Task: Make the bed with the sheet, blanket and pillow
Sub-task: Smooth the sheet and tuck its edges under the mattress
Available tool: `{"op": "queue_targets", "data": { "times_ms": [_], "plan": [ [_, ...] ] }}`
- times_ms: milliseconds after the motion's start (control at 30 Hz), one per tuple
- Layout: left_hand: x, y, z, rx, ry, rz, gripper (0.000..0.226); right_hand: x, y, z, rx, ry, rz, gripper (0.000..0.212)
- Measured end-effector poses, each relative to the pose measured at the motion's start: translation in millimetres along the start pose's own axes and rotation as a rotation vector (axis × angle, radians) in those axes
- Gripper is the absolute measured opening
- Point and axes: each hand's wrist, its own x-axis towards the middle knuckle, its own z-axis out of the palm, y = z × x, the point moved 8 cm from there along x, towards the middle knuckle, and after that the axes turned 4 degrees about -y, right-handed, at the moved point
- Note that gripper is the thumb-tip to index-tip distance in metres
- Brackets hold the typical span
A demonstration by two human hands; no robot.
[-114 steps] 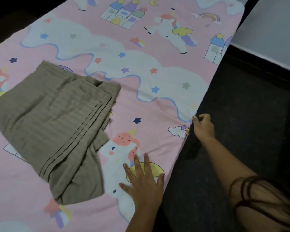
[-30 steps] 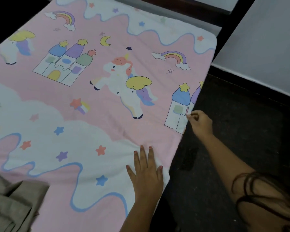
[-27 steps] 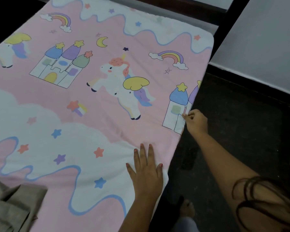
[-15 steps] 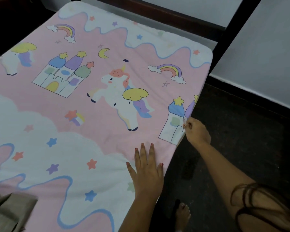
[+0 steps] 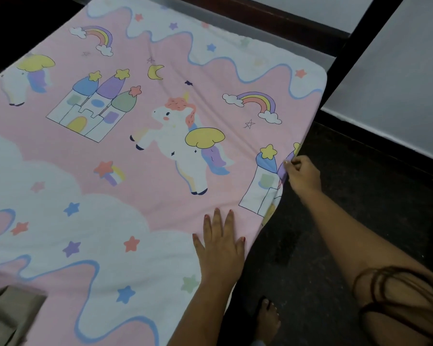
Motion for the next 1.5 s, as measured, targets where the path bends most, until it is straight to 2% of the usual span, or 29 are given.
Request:
{"op": "queue_targets", "data": {
  "times_ms": [67,200,333,467,633,733,833,900,1000,1200,1333,1433,1500],
  "plan": [
    [7.1,2.4,5.3,0.005,-0.098,-0.010,0.062,11.9,-6.4,0.0,-0.068,0.018,0.000,0.020],
    [19.9,14.4,0.4,-0.006,-0.099,-0.007,0.065,24.2,-14.6,-0.5,-0.347,-0.007,-0.054,0.016],
    [33.0,33.6,-0.2,-0.007,-0.119,-0.002,0.065,28.9,-15.2,-10.6,-0.423,0.001,-0.120,0.015],
    [46.9,52.3,-3.8,-0.026,-0.122,0.021,0.066,42.9,-6.6,-26.4,-0.367,0.051,-0.100,0.019],
    [67.5,64.1,-8.3,-0.014,-0.129,0.015,0.066,57.5,4.9,-18.3,-0.226,-0.039,-0.020,0.019],
    [78.8,71.1,-13.4,0.006,-0.127,0.014,0.065,67.4,11.7,-18.3,-0.060,-0.096,-0.035,0.016],
    [90.9,81.7,-17.8,0.005,-0.111,0.020,0.065,84.3,9.7,-25.9,0.146,-0.073,-0.005,0.017],
    [100.2,90.5,-19.9,0.008,-0.100,0.027,0.064,97.6,1.8,-28.6,0.168,-0.073,0.004,0.022],
    [113.6,103.4,-22.4,0.018,-0.092,0.027,0.063,113.4,-12.9,-33.0,0.056,-0.076,-0.051,0.019],
    [135.2,123.3,-25.1,0.059,-0.085,-0.003,0.063,120.2,-24.7,-43.1,-0.370,-0.027,-0.183,0.019],
    [149.0,135.7,-31.0,0.056,-0.074,0.008,0.063,127.2,-27.5,-56.3,-0.435,-0.034,-0.250,0.016],
    [159.6,144.1,-35.2,0.059,-0.078,0.028,0.063,139.5,-23.6,-70.4,-0.453,0.003,-0.214,0.016],
    [170.8,150.5,-41.7,0.048,-0.066,0.041,0.063,148.1,-17.0,-69.5,-0.433,-0.041,-0.163,0.015]
  ]
}}
